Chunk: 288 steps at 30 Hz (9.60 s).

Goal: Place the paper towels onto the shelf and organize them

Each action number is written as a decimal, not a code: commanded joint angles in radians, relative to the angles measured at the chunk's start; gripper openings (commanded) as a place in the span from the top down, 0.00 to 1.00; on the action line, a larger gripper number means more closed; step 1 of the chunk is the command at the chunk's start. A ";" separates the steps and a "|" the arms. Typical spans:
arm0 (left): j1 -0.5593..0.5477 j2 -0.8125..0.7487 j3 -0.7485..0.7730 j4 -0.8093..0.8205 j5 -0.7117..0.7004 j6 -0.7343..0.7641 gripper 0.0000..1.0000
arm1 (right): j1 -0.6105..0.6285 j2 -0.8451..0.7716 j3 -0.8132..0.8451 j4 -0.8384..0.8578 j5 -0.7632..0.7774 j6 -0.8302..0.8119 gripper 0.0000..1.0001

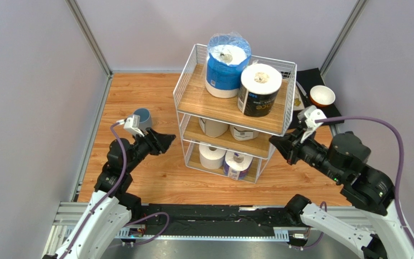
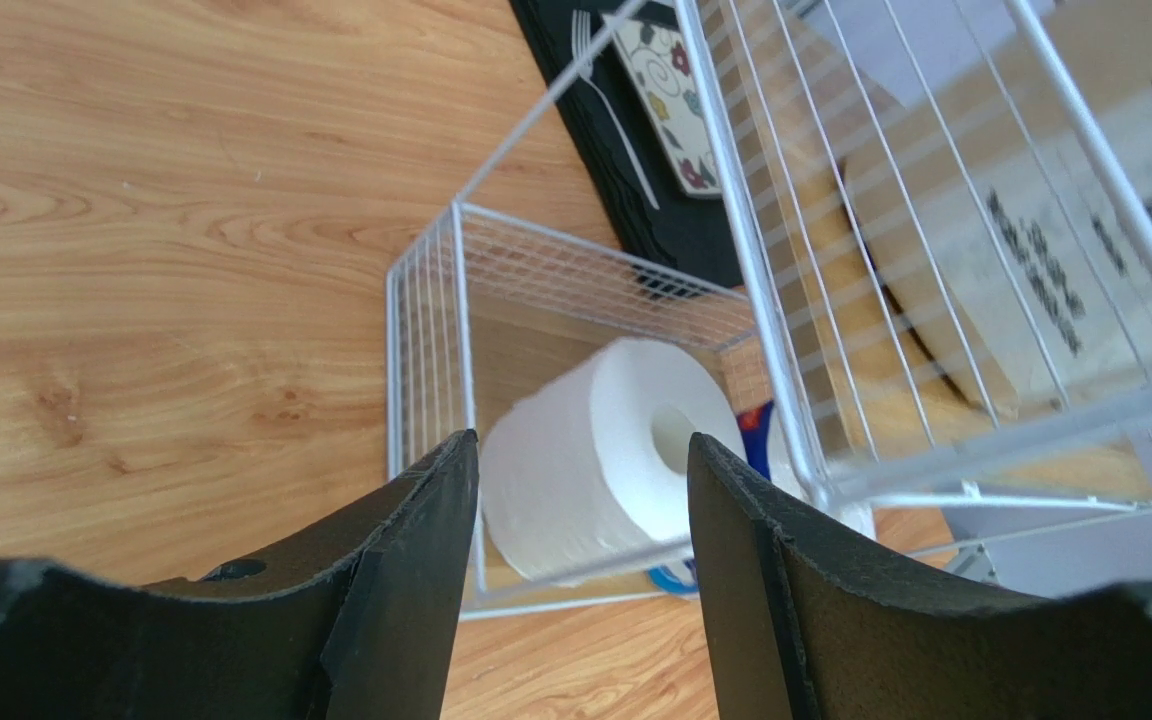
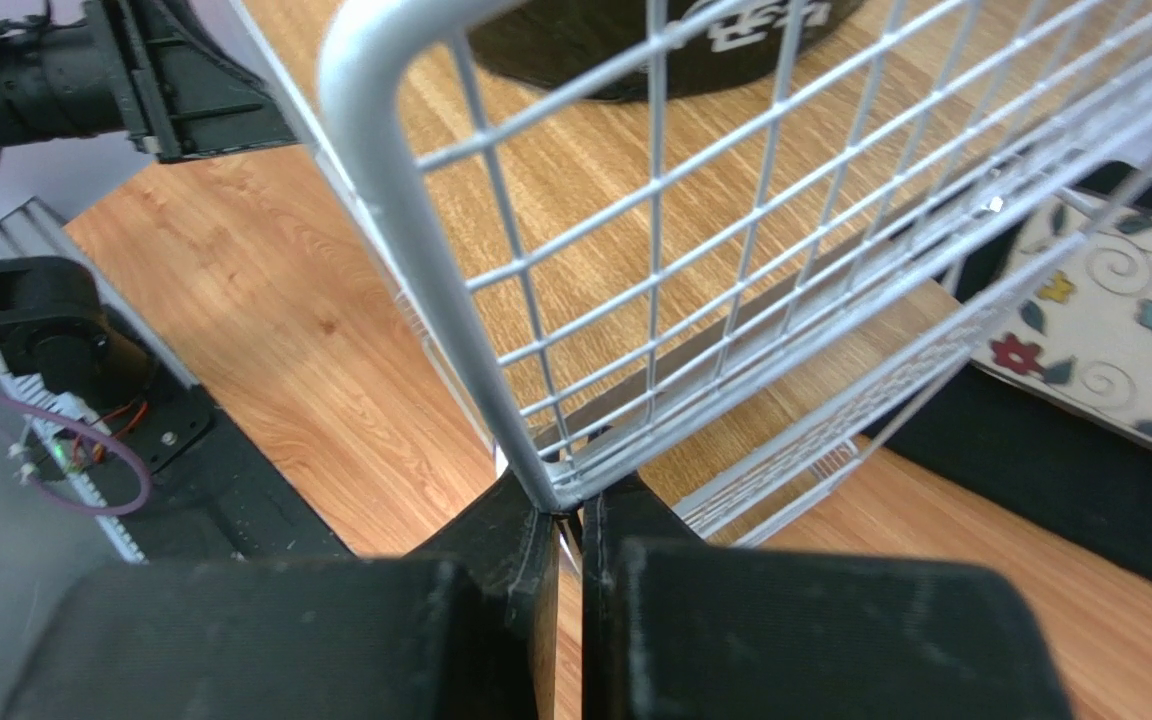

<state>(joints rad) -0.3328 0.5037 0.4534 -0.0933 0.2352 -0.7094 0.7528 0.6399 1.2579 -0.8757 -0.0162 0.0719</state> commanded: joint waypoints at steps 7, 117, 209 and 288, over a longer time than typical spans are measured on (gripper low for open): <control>0.008 -0.027 0.133 -0.048 -0.033 0.031 0.38 | 0.006 -0.118 0.028 -0.078 0.216 0.227 0.88; -0.232 1.179 1.644 0.098 0.127 0.579 0.36 | 0.003 0.305 0.506 0.095 0.251 -0.159 0.39; -0.264 -0.117 0.104 -0.474 -0.807 0.212 0.06 | 0.005 -0.517 -0.152 -0.328 0.912 0.546 0.01; -0.265 -0.063 0.018 -0.408 -0.643 0.162 0.02 | -0.675 -0.148 0.195 0.247 -0.644 0.428 0.01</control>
<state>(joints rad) -0.5953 0.4503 0.4515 -0.5201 -0.4198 -0.5446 0.0814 0.4507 1.4780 -0.7792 -0.3130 0.4541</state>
